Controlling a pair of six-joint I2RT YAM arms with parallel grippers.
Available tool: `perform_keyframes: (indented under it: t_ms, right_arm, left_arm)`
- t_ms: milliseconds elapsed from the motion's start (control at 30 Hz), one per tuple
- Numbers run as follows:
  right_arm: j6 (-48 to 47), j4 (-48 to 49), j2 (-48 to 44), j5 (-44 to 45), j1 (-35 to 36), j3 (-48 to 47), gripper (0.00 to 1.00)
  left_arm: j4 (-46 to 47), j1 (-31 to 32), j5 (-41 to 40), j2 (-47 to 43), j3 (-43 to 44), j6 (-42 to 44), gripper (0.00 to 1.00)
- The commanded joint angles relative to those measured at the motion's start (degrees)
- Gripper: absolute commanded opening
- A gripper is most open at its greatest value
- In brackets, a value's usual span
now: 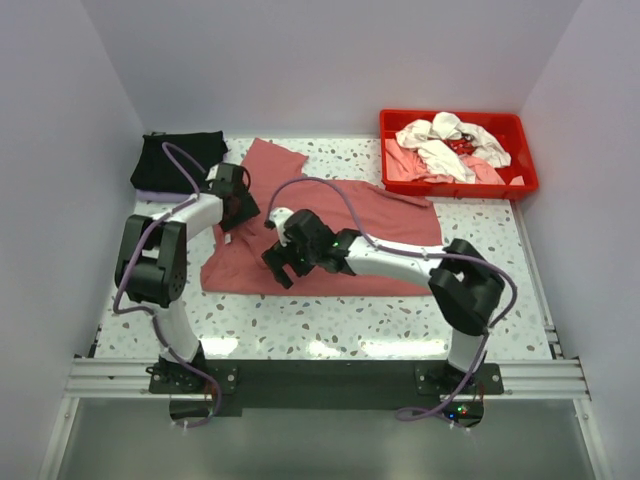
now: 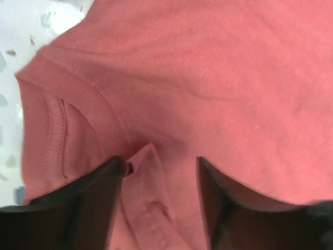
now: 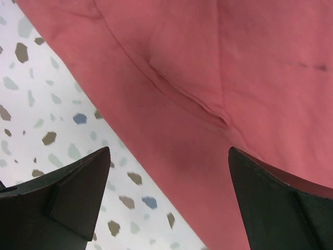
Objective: Fold and stack the t-shirts
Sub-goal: Fold the tshirt
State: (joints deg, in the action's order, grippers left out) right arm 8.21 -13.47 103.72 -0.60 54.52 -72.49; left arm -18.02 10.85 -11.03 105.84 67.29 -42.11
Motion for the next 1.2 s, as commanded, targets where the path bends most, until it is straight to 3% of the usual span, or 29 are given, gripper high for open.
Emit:
perform_keyframes:
  t_ms: [0,67,200,400,567,700,933,1167]
  right_arm:
    - [-2.49,5.04,4.62,0.69,0.85,-7.64,0.99]
    - [-3.54,5.65,6.75,-0.98,1.20,-9.50,0.97]
    - [-5.04,5.30,10.97,-2.82,1.73,-13.38,0.92]
    - [-6.36,4.43,18.00,-5.28,1.90,-19.60,0.68]
    - [-7.42,2.49,22.22,-4.32,1.99,-23.13,0.51]
    - [-6.89,2.75,23.28,-2.31,1.99,-23.75,0.42]
    - [-5.92,3.28,24.16,-0.20,2.08,-23.58,0.21]
    - [-4.87,4.07,21.88,2.34,2.08,-23.57,0.08]
  left_arm:
    - [-1.05,-1.44,-0.22,-5.36,0.13,0.18,0.79]
    - [-1.75,-3.28,-0.66,-8.01,-1.10,0.27,1.00]
    - [-4.65,-7.94,-0.40,-17.58,-4.43,-0.52,1.00]
    - [-3.96,-14.28,-1.19,-33.56,-18.13,-6.57,1.00]
    - [1.93,-14.54,8.46,-41.76,-28.52,-8.87,1.00]
    - [8.69,-14.37,18.48,-43.09,-33.88,-9.48,1.00]
    - [13.18,-14.02,19.29,-40.81,-40.12,-8.96,1.00]
    - [11.87,-14.10,15.25,-36.59,-42.50,-7.99,1.00]
